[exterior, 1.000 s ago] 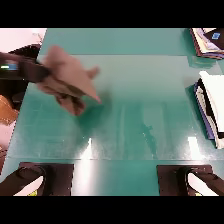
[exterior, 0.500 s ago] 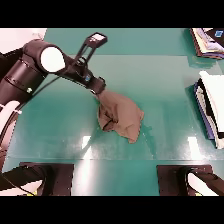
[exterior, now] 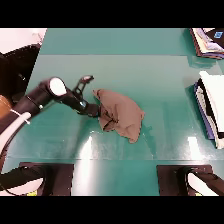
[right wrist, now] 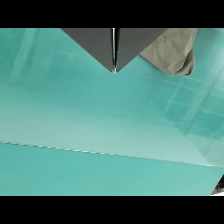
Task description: Fold the shirts.
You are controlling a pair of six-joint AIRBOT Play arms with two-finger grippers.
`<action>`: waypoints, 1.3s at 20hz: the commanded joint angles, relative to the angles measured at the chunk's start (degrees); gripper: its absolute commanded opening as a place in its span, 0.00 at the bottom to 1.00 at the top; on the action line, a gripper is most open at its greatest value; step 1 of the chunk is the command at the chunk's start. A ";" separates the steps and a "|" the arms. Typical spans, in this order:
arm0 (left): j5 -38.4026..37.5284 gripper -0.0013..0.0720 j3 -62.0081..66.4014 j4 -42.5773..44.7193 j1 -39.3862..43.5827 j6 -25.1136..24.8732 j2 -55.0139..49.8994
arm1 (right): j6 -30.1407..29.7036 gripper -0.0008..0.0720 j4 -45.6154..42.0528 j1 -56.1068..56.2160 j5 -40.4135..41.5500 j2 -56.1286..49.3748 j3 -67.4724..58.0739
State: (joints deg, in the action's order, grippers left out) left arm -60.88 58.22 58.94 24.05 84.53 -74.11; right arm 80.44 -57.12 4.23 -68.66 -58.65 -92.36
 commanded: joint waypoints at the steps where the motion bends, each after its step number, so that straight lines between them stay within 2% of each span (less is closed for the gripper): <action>1: 13.53 0.68 -8.74 -7.54 3.54 -1.20 0.04 | 0.02 0.04 0.04 -0.02 -0.17 -0.04 -0.02; 4: 19.34 0.68 -8.74 -7.17 6.64 -0.87 -0.24 | 0.04 0.04 0.04 -0.02 -0.55 -0.04 -0.02; 6: 18.91 0.64 -8.74 -6.58 6.78 -0.48 -1.90 | 0.04 0.04 0.07 -0.02 -0.96 -0.04 -0.02; 9: 17.05 0.08 -8.72 -4.22 6.54 -0.50 -3.56 | 0.04 0.04 0.04 -0.02 -4.07 -0.04 -0.02; 14: 7.32 0.06 -2.54 -0.61 -2.14 -0.52 -3.45 | 0.15 0.04 0.02 -0.02 -10.75 0.35 2.34; 17: 4.76 0.06 0.24 0.87 -7.28 -0.57 -3.45 | 2.27 0.04 0.04 1.14 -11.65 2.89 15.87; 18: 4.76 0.06 0.22 0.92 -8.02 -0.61 -3.45 | 3.39 0.08 0.20 2.05 -10.54 3.82 22.29; 19: 4.81 0.06 0.17 1.38 -8.26 -0.94 -3.48 | 4.63 0.41 0.79 3.76 -8.55 4.48 29.77; 20: 4.94 0.06 0.17 2.19 -8.26 -0.98 -3.48 | 4.85 0.69 2.32 5.84 -6.36 4.55 36.61; 23: 5.49 0.06 0.17 2.21 -8.20 -0.98 -3.52 | 4.04 0.71 11.72 16.04 6.14 1.29 54.05; 26: 5.81 0.06 0.17 2.36 -8.20 -0.98 -3.52 | 2.38 0.71 20.44 27.30 17.99 -5.20 60.06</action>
State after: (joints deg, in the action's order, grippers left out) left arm -55.27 58.26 60.88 16.14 83.70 -77.60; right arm 84.27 -45.58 22.61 -62.22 -59.57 -40.97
